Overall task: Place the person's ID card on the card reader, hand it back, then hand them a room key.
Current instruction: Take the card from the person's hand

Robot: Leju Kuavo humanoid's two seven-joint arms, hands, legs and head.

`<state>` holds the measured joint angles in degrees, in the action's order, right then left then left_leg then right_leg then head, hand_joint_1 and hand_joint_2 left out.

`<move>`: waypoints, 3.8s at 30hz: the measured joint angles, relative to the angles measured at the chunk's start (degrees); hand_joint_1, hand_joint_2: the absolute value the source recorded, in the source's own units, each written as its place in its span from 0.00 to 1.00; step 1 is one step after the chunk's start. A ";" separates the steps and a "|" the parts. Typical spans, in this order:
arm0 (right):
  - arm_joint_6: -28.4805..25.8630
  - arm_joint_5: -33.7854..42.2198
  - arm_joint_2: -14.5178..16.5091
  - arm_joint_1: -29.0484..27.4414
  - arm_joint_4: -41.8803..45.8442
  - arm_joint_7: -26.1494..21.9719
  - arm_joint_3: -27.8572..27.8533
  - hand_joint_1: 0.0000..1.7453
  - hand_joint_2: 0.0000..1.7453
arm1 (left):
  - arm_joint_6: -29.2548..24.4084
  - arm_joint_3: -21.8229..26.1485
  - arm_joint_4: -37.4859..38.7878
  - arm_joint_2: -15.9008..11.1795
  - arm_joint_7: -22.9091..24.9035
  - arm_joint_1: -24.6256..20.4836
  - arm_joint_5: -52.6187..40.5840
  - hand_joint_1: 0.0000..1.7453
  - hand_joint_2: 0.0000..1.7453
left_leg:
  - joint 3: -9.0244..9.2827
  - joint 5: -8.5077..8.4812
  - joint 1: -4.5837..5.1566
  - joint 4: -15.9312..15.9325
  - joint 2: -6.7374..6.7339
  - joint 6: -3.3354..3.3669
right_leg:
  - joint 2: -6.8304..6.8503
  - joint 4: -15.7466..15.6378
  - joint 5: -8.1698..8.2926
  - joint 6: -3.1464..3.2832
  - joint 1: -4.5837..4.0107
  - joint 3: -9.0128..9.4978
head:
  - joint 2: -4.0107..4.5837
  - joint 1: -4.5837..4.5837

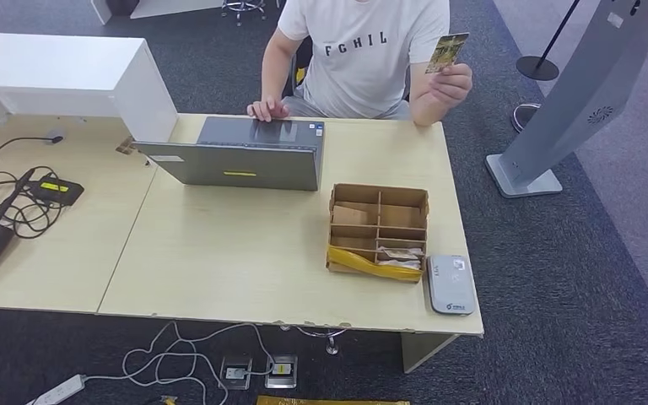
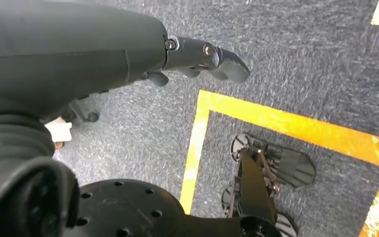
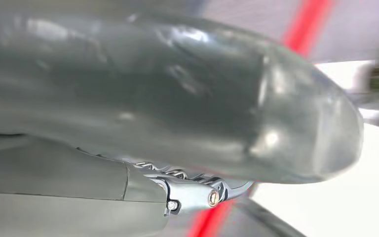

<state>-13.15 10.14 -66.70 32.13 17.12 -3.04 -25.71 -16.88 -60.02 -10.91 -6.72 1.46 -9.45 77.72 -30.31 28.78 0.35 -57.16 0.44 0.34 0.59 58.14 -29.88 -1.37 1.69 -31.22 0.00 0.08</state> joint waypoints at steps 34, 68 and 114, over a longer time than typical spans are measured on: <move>13.95 -22.47 4.97 43.91 48.93 2.40 52.90 0.00 1.00 | 1.78 -0.07 0.00 -0.72 -3.26 -0.26 -1.39 0.00 0.00 | -0.24 -0.29 -0.18 -0.03 0.56 0.02 | 0.55 0.20 0.00 0.02 -0.20 -0.18 | 0.00 -0.04; 22.29 -30.27 13.24 12.45 71.44 11.22 61.78 0.00 1.00 | 1.97 -0.31 0.00 -0.70 -2.19 -0.20 -3.77 0.00 0.00 | -0.26 -0.29 -0.37 -0.04 0.45 -0.09 | 0.38 0.18 0.00 0.04 -0.38 -0.22 | 0.00 -0.05; 23.21 -38.29 14.60 6.96 73.29 10.88 50.05 1.00 1.00 | 2.26 -0.87 0.01 -0.78 -2.62 -0.19 -4.22 0.00 0.00 | -0.26 -0.29 -0.37 -0.04 0.46 -0.09 | 0.40 0.18 0.00 0.04 -0.38 -0.23 | 0.00 -0.05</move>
<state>10.05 -28.15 -52.10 39.09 90.41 7.84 24.34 -14.62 -60.89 -10.90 -7.50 -1.16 -9.64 73.49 -30.57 28.49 -0.02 -57.20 0.90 0.25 0.99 58.32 -29.88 -1.33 1.31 -31.45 0.00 0.03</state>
